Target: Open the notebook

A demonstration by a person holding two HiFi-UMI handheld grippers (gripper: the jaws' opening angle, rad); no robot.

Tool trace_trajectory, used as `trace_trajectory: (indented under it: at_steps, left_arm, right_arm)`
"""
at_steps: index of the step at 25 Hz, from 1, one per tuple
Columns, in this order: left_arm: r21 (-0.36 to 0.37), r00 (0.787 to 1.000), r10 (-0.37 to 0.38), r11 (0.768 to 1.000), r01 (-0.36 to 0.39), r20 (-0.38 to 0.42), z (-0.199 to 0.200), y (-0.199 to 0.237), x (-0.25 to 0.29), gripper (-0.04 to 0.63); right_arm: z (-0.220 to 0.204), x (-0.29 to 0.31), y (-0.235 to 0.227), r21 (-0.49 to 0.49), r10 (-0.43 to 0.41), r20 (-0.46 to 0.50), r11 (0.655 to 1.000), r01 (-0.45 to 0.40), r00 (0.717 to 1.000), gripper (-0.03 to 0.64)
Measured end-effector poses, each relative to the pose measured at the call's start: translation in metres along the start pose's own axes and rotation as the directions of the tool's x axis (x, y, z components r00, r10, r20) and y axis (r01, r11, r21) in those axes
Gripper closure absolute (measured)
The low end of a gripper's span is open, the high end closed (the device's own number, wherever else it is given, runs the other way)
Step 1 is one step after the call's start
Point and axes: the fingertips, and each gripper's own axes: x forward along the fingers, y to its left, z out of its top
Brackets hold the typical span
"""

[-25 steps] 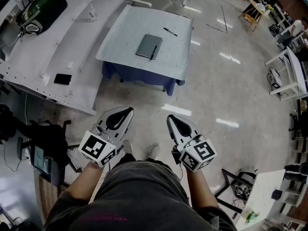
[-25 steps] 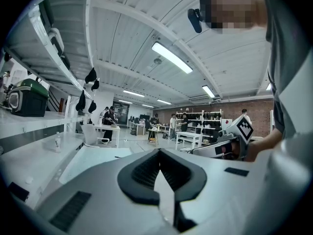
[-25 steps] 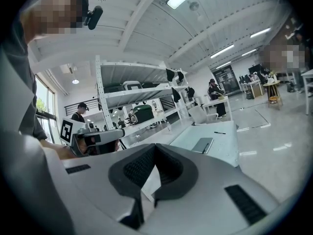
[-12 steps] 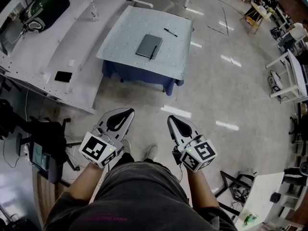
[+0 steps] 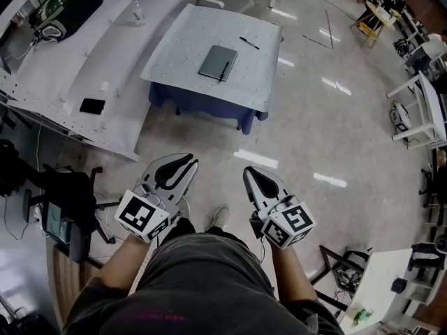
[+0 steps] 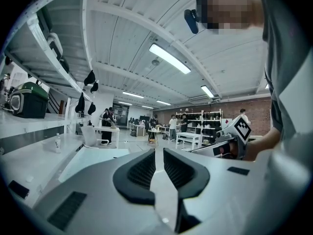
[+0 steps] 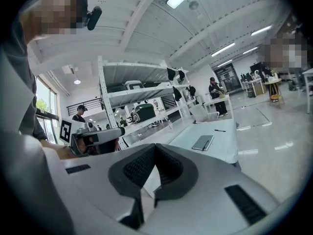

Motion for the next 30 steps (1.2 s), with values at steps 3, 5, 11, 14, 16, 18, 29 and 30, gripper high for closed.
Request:
trace_trajectory:
  at_steps: [3, 5, 11, 14, 16, 18, 29, 30]
  left_arm:
    - [0.001, 1.000, 0.002, 1.000, -0.003, 0.002, -0.0002, -0.0003, -0.0033, 0.534]
    - [0.001, 1.000, 0.005, 1.000, -0.005, 0.003, 0.0003, -0.0002, -0.0048, 0.528]
    - [-0.001, 1.000, 0.010, 1.000, -0.010, 0.003, 0.0008, 0.0035, -0.0081, 0.500]
    - [0.000, 1.000, 0.012, 1.000, -0.012, 0.002, 0.0010, 0.0032, -0.0088, 0.485]
    - [0.001, 1.000, 0.011, 1.000, -0.011, 0.000, 0.0008, 0.0025, -0.0094, 0.471]
    - [0.000, 1.000, 0.010, 1.000, -0.010, -0.003, 0.0000, 0.0024, -0.0098, 0.459]
    - [0.007, 0.999, 0.038, 0.999, -0.038, -0.005, -0.0015, 0.0046, -0.0093, 0.385]
    - [0.007, 0.999, 0.041, 0.999, -0.041, -0.004, -0.0013, 0.0048, -0.0093, 0.380]
  right_arm:
    - [-0.0013, -0.0008, 0.0028, -0.002, 0.002, 0.001, 1.000, -0.002, 1.000, 0.614]
    - [-0.0024, -0.0015, 0.0036, -0.004, 0.004, 0.001, 1.000, -0.004, 1.000, 0.614]
    - [-0.0016, 0.0011, 0.0070, -0.004, 0.003, 0.003, 1.000, -0.003, 1.000, 0.614]
    - [-0.0013, 0.0006, 0.0083, -0.001, 0.000, 0.006, 1.000, 0.000, 1.000, 0.614]
    - [-0.0016, -0.0005, 0.0094, 0.000, -0.002, 0.007, 1.000, 0.002, 1.000, 0.614]
    - [-0.0035, -0.0009, 0.0097, 0.000, -0.002, 0.005, 1.000, 0.002, 1.000, 0.614]
    - [-0.0050, -0.0039, 0.0069, 0.008, -0.005, 0.010, 1.000, 0.005, 1.000, 0.614]
    - [-0.0046, -0.0041, 0.0065, 0.010, -0.006, 0.011, 1.000, 0.006, 1.000, 0.614]
